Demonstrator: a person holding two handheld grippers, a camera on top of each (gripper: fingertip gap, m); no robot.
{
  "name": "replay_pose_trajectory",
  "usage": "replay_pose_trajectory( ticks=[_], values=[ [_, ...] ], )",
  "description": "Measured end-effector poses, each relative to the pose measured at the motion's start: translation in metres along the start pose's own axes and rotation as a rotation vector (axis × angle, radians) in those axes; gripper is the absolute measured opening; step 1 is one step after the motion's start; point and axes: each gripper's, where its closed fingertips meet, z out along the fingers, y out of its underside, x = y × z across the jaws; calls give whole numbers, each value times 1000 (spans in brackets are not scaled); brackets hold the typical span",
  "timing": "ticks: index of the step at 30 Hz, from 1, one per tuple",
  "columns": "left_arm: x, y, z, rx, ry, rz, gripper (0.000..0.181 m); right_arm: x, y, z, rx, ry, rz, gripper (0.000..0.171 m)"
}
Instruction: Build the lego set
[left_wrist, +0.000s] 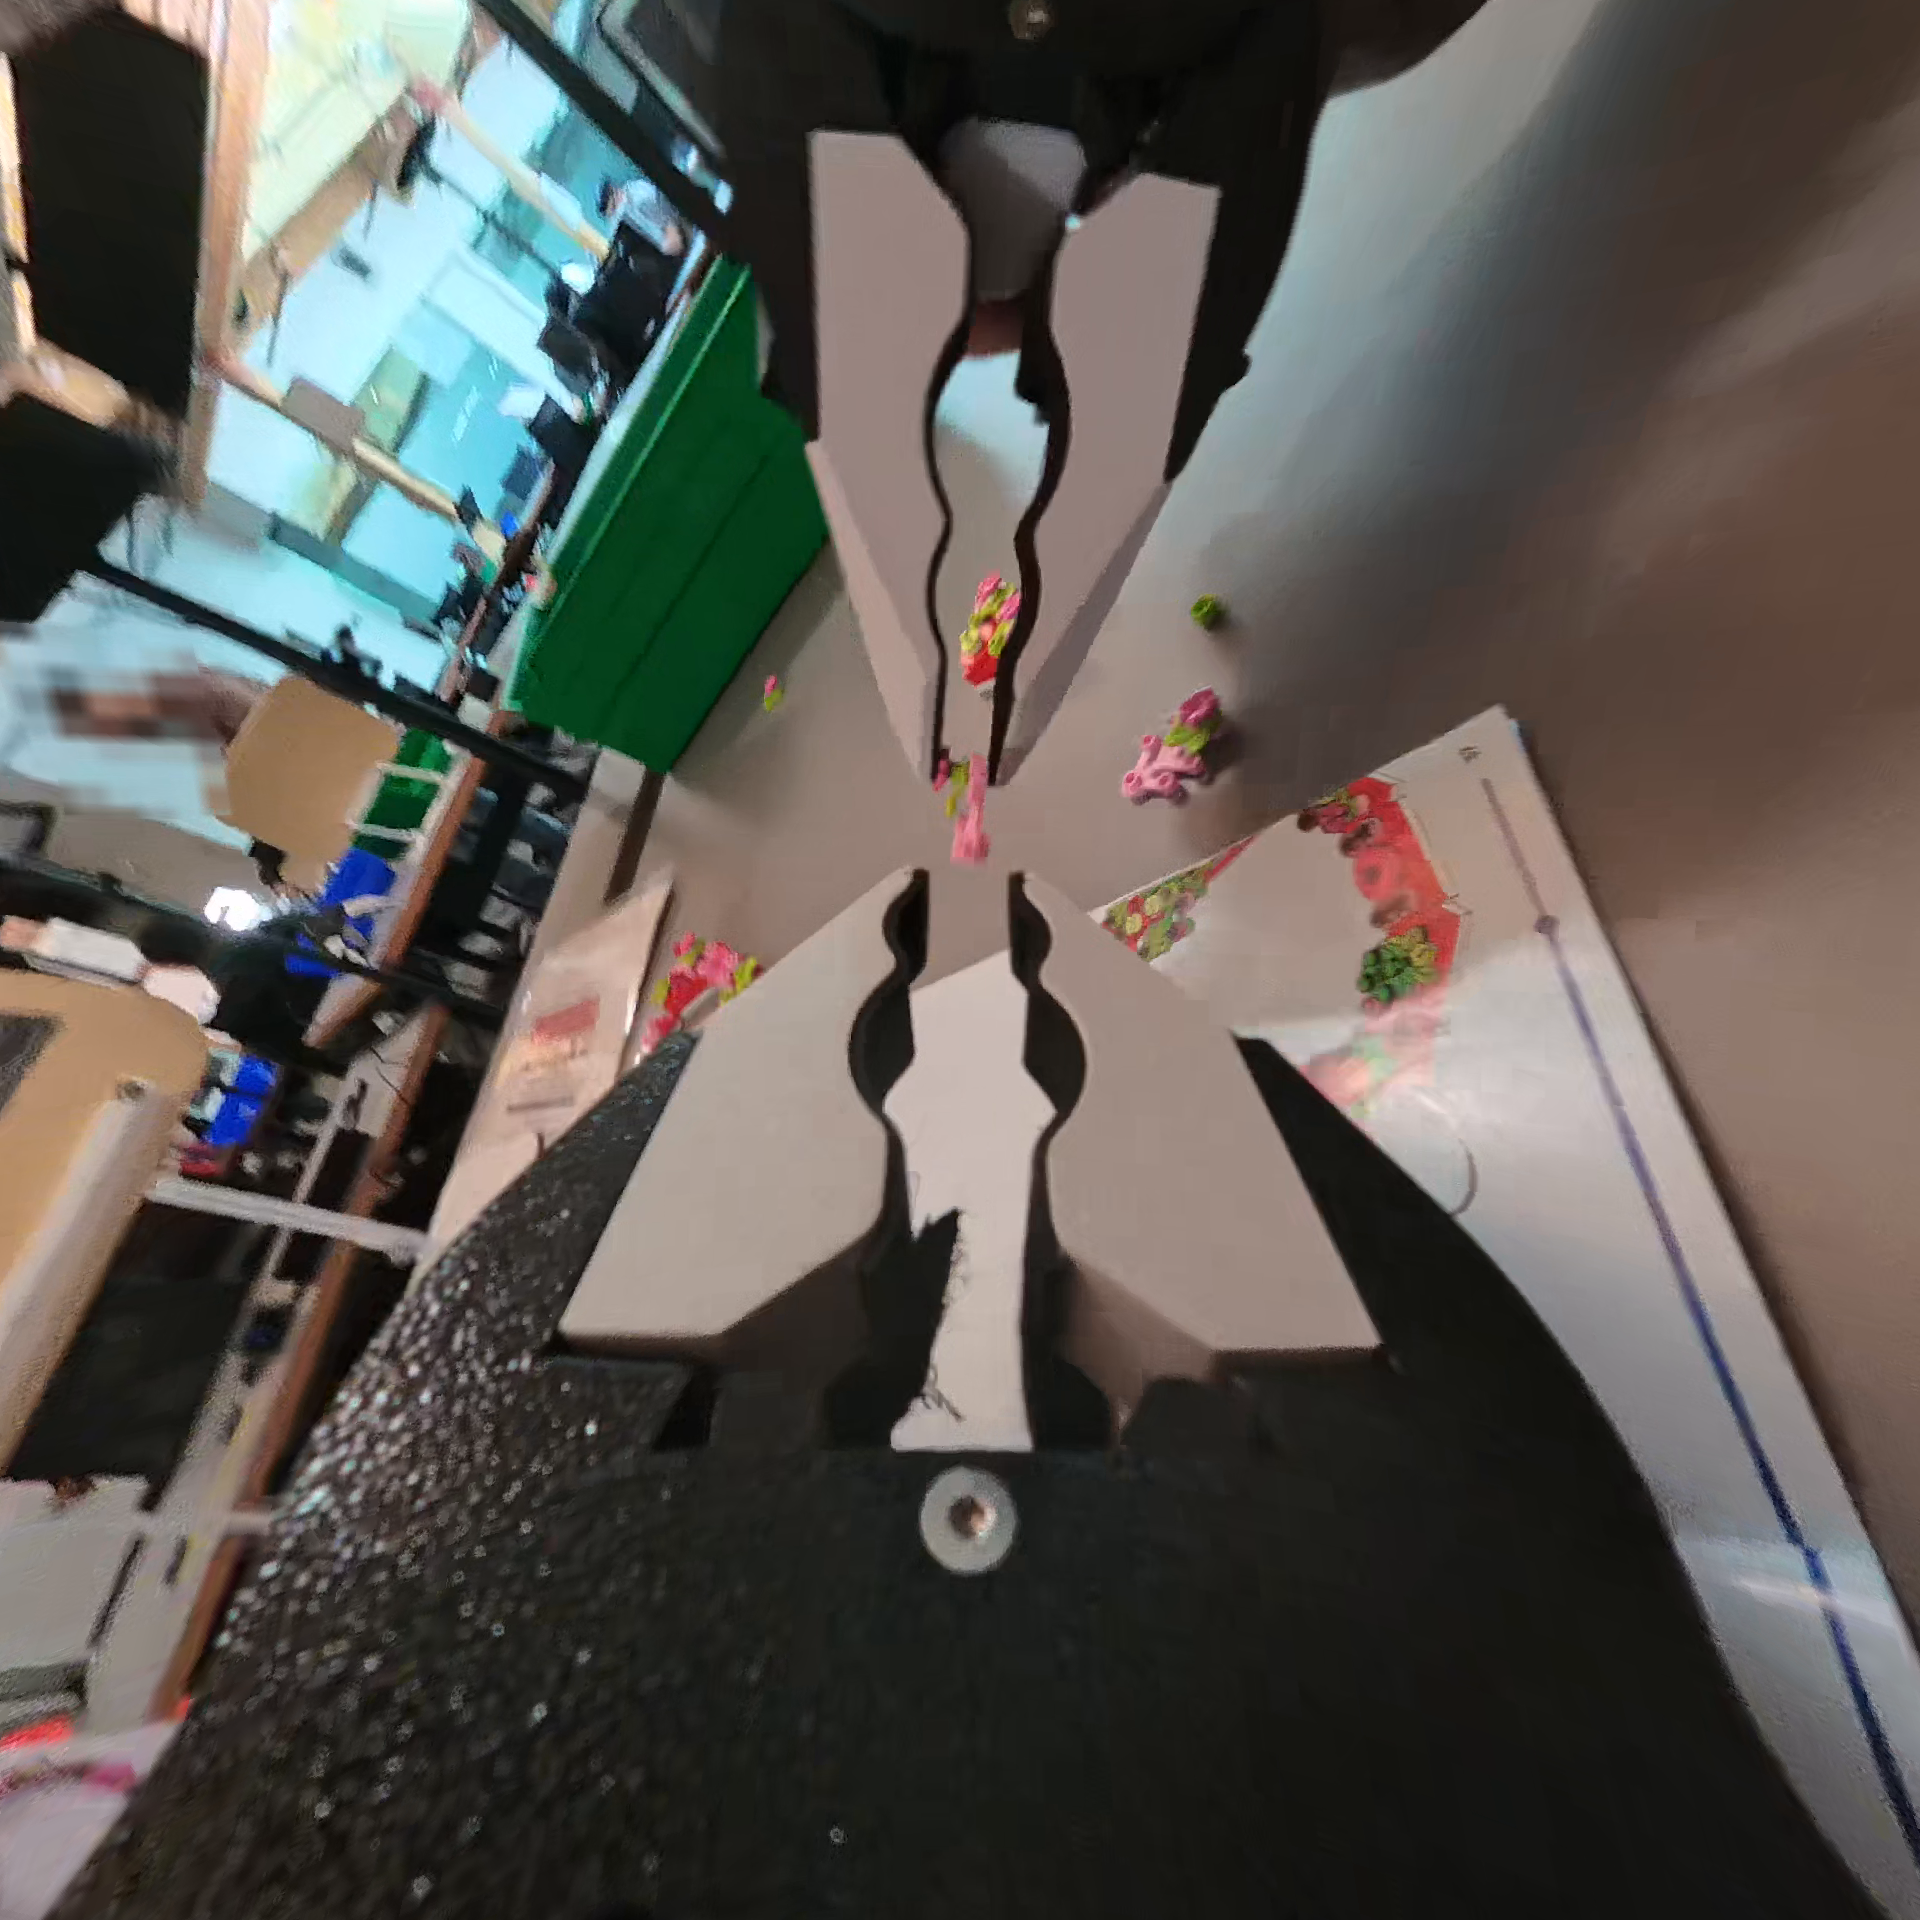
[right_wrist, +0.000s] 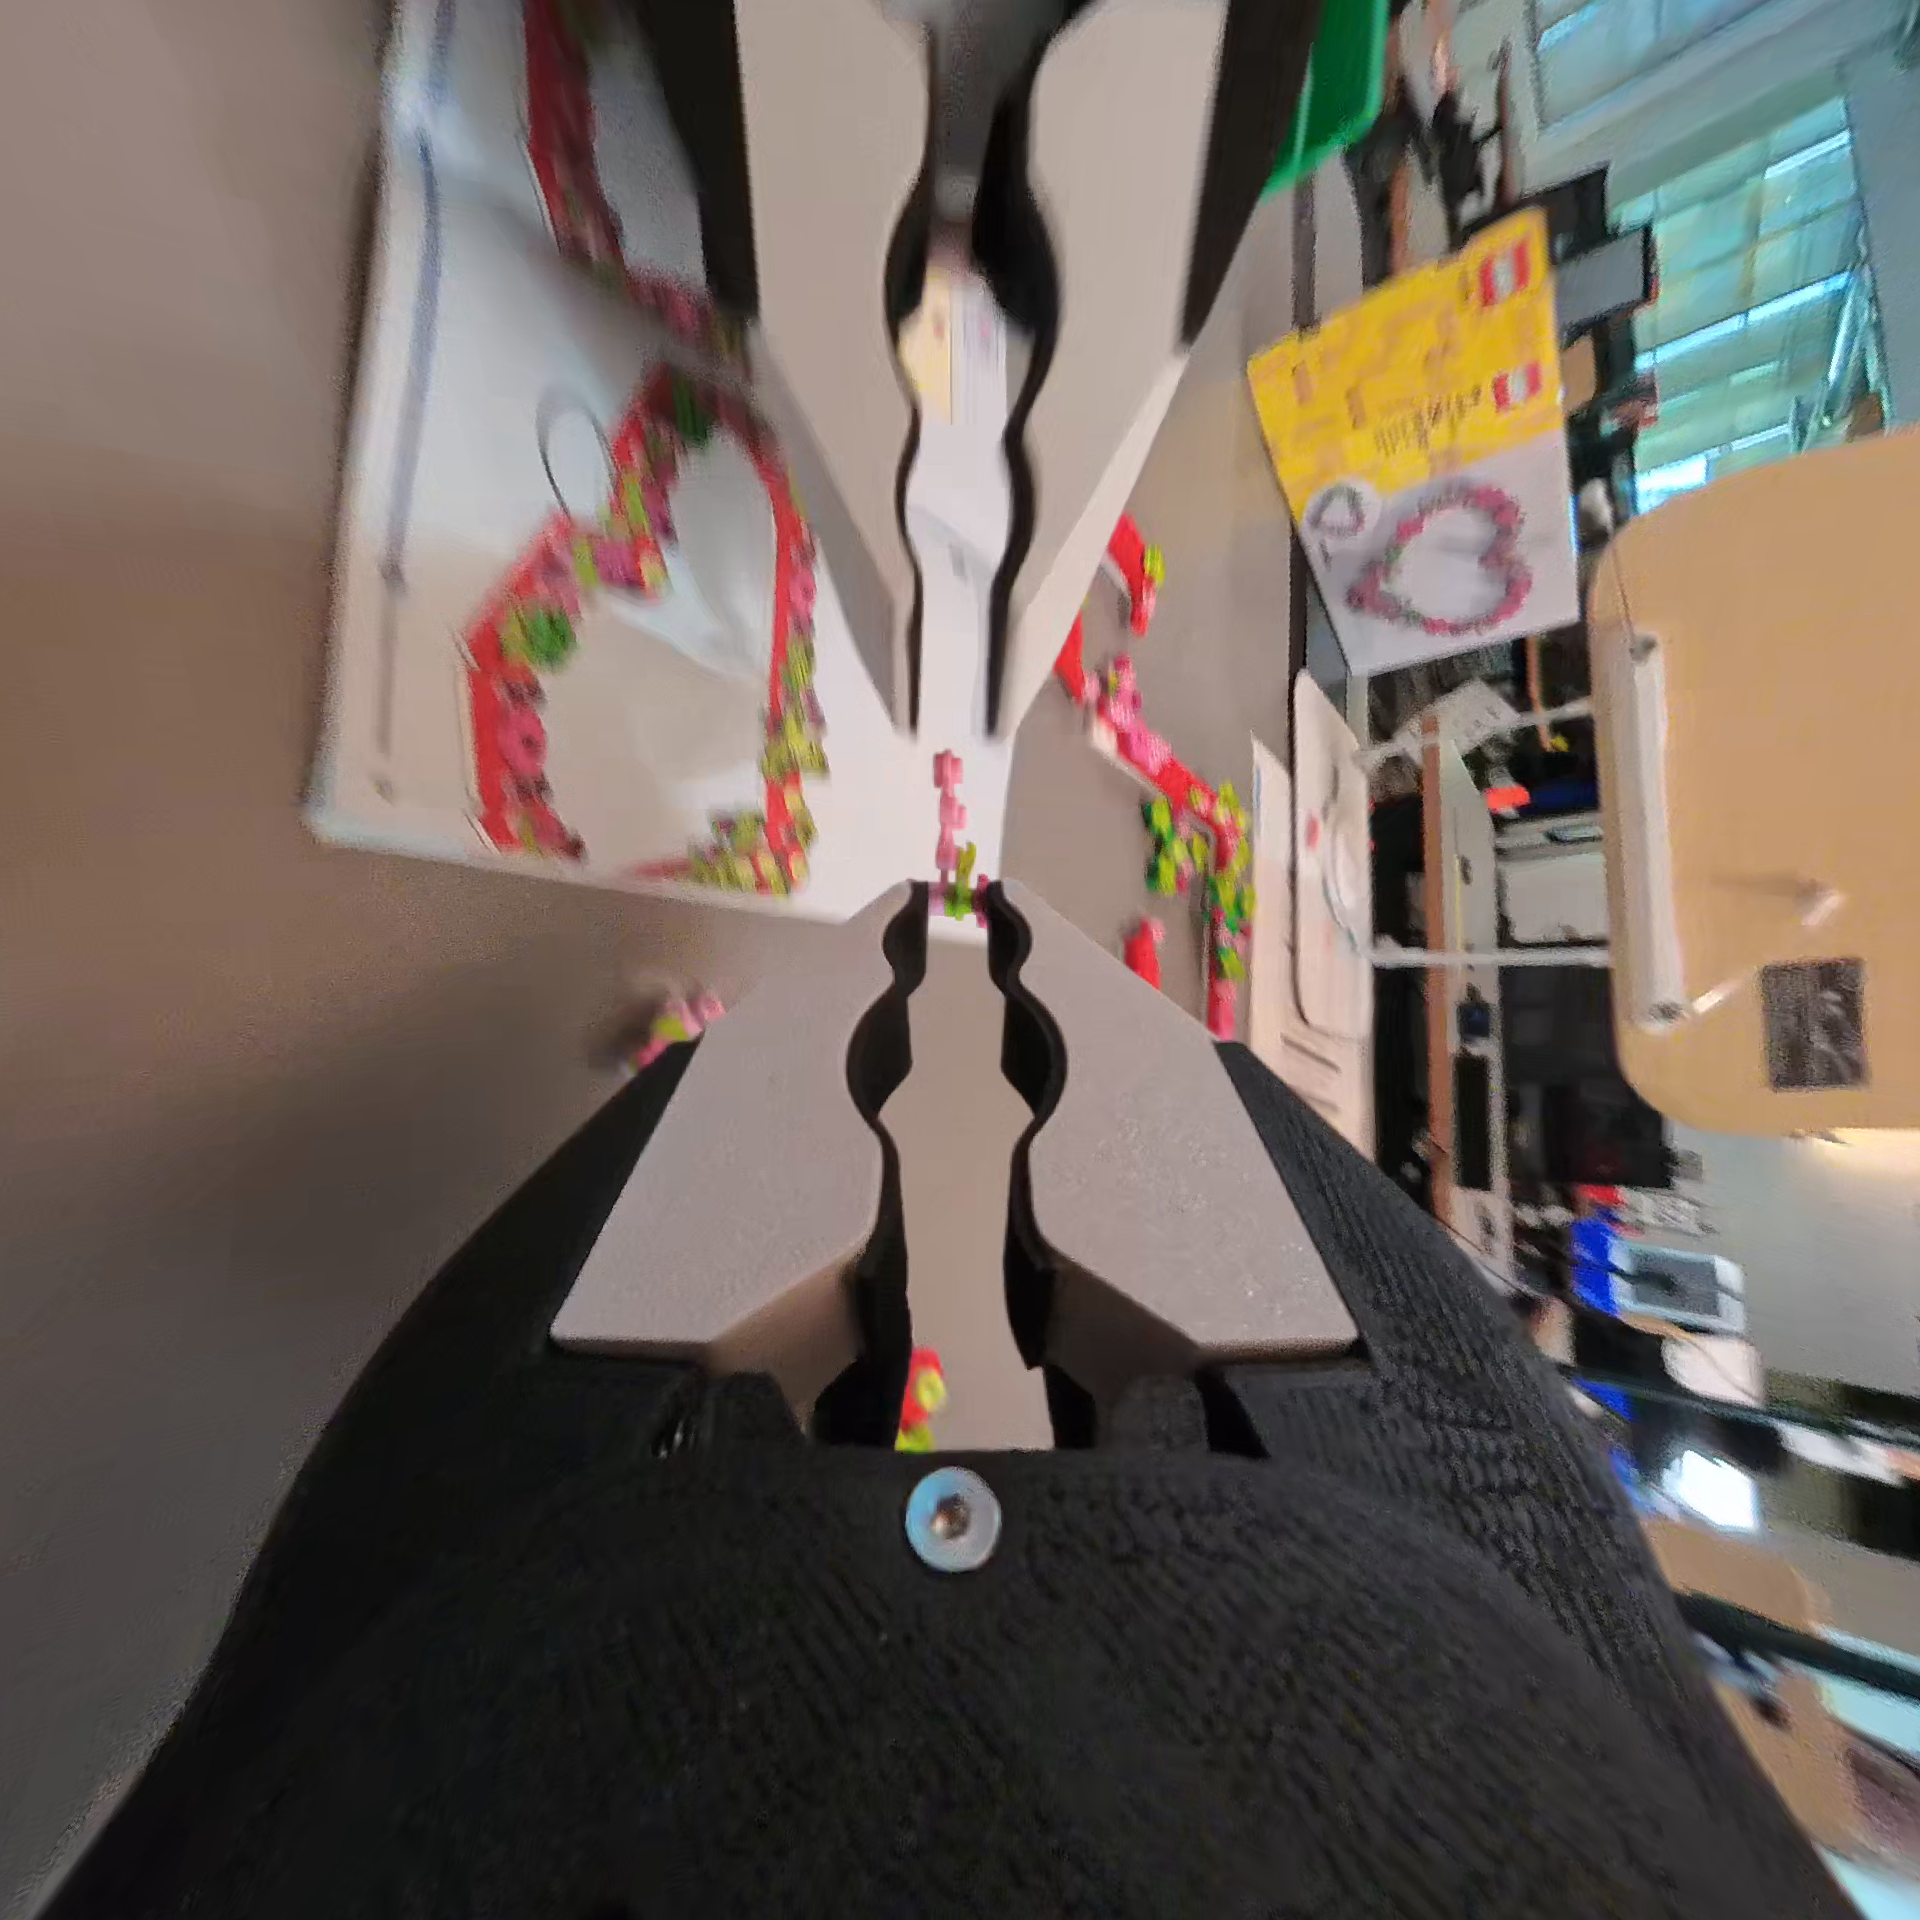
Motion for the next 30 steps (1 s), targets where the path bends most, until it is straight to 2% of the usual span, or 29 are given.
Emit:
replay_pose_trajectory(
  ticks=[1,5,11,13,18,21,25,27,30],
  values=[
    [-5,5,0,-19,-12,-30,14,0,14,2,-62,2,-45,9],
    [-35,28,-9,-86,-118,-195,13,-9,60,8,-270,-55,-200,9],
    [-63,32,-29,32,-161,-428,22,-20,74,11,-345,-131,-333,11],
    [-63,37,-29,8,-165,-416,22,-20,73,10,-344,-180,-298,15],
    [-49,46,-19,-123,-134,-342,24,-19,76,-2,-384,-366,-131,45],
    [-42,52,-15,-219,-133,-308,24,-9,82,-11,-424,-410,59,56],
    [-36,54,-12,-247,-115,-307,24,32,59,-14,-213,-218,366,58],
    [-38,54,-13,-251,-121,-310,25,55,45,-20,-74,-53,475,59],
    [-40,53,-15,-251,-134,-297,25,88,31,-42,122,293,564,59]
  ],
)
